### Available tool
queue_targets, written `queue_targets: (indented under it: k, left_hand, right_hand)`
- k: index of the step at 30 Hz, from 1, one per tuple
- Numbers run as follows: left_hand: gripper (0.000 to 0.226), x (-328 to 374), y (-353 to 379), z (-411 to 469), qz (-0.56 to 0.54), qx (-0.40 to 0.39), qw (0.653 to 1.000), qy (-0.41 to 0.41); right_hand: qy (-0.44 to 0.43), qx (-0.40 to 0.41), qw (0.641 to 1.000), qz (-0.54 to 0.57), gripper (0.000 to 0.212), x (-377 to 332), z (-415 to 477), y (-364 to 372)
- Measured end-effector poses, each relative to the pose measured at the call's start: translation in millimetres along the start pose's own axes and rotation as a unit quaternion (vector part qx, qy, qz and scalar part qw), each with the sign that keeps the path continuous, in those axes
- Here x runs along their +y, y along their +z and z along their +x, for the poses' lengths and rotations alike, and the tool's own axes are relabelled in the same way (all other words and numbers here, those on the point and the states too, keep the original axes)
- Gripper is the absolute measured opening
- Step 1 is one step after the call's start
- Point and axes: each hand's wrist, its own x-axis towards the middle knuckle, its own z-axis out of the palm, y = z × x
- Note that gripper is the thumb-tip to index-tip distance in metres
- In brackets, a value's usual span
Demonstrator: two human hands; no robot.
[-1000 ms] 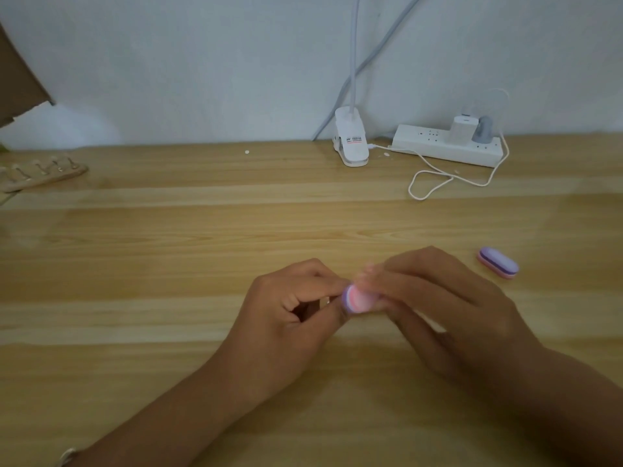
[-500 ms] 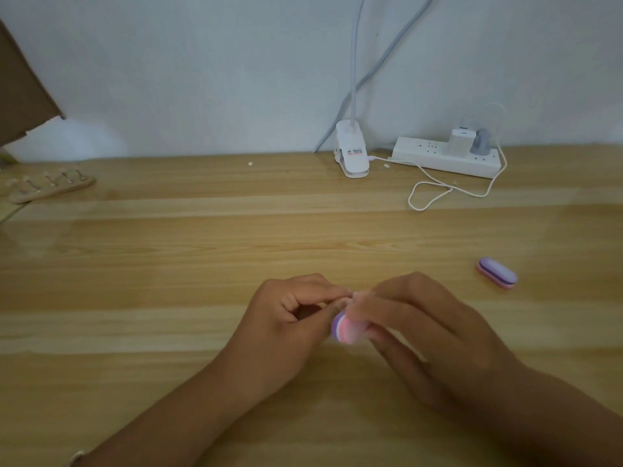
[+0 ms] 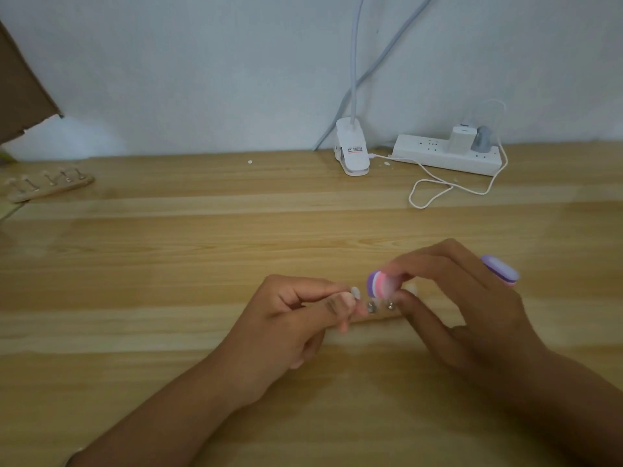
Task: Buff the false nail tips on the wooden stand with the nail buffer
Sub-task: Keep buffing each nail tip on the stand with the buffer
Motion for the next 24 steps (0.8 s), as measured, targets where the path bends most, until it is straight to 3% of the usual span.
queue_targets:
  k: [3,7,12,16,20,24]
  left_hand:
    - [0.024,0.9,2.4,-0.9,0.009,-0.029,1.0,0.007]
    - [0.024,1.4,2.6,-0.6,0.009,-0.026,1.0,0.002]
    - [0.023,-0.9,2.4,-0.8,-0.02,-0.031,0.999,-0.009]
    - [0.024,-1.8,0.0,-0.8,-0.028,-0.049,0.998,-0.021]
    - [0.021,-2.3,-0.2,-1.0,-0.045,-0.067,0.996,-0.029]
    - [0.024,-1.5,-1.5,-0.3,-0.053,-0.067,0.996,-0.04]
  right_hand:
    - [-0.033,-0.009,0.998,0.051,0.017,-8.3,-5.3,6.4]
    - [-0.011,-0.023,0.999,0.048,0.018,-1.1,-6.3,5.5]
    - [-0.074,-0.019,0.995,0.061,0.022,-6.5,-9.8,10.7]
    - [-0.041,-0.012,0.997,0.06,0.018,-0.4,-9.0,7.2]
    - [-0.084,-0.016,0.995,0.05,0.023,-6.6,-11.1,10.9]
    - [-0.039,-0.002,0.998,0.049,0.017,-3.9,-7.4,7.1]
